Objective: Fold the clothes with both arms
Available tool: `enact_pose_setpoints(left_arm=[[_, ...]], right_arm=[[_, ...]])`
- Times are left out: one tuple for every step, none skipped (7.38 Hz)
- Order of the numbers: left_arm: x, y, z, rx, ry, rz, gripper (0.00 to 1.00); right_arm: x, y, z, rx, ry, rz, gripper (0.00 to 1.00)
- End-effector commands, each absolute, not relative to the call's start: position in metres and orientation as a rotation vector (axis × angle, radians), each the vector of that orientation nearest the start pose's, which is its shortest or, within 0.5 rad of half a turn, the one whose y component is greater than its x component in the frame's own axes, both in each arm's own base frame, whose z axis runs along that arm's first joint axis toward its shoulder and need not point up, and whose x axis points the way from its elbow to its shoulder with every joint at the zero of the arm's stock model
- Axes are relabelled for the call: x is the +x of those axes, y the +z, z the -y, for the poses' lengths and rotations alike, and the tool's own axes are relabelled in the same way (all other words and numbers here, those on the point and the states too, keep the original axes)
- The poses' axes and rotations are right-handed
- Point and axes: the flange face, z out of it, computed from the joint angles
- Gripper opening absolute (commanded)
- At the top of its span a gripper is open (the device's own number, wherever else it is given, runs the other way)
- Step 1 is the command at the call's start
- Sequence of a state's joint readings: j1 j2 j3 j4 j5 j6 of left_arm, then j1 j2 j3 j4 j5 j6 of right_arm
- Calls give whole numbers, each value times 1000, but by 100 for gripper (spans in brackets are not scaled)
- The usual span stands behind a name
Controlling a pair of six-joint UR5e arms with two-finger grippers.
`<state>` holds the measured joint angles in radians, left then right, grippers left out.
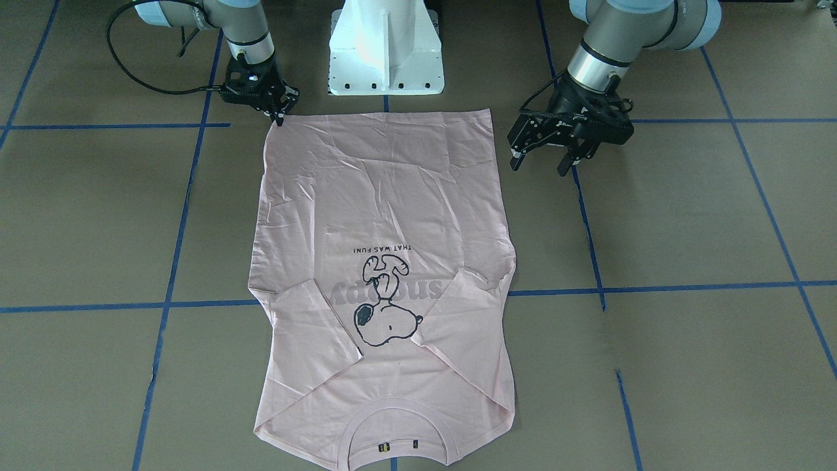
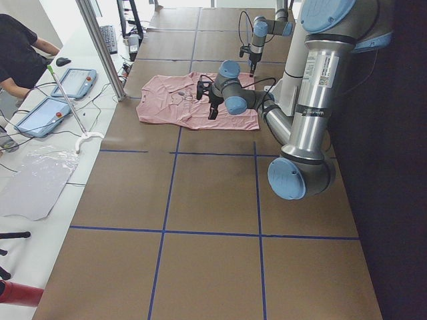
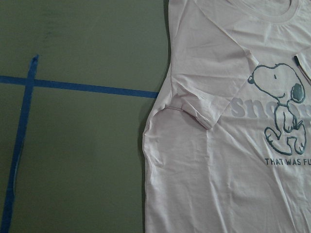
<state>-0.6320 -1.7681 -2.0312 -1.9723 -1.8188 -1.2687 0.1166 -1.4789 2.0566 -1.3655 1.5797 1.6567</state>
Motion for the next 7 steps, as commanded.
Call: enact_pose_setpoints(left_arm=[[367,308,402,258,-175,-1028,100],[385,313,384,207,-183,-1030,100],[406,314,358,107,-250,-1044,100],[436,321,321,25,-308,-1027,100],[467,328,280,-21,-362,-969,100],[478,320,245,-67,-405,-935,100],[484,316,217,-119,-441,-865,100]], right_arm=[[-488,367,191,11,191,797,0],[-487,364,192,17,195,803,0],[-483,359,193,17,197,816,0],[-477,350,198,24,207,836,0],[-471,344,203,28,217,848,0],[-470,342,204,28,219,853,0],[-469,342,205,29,220,854,0]])
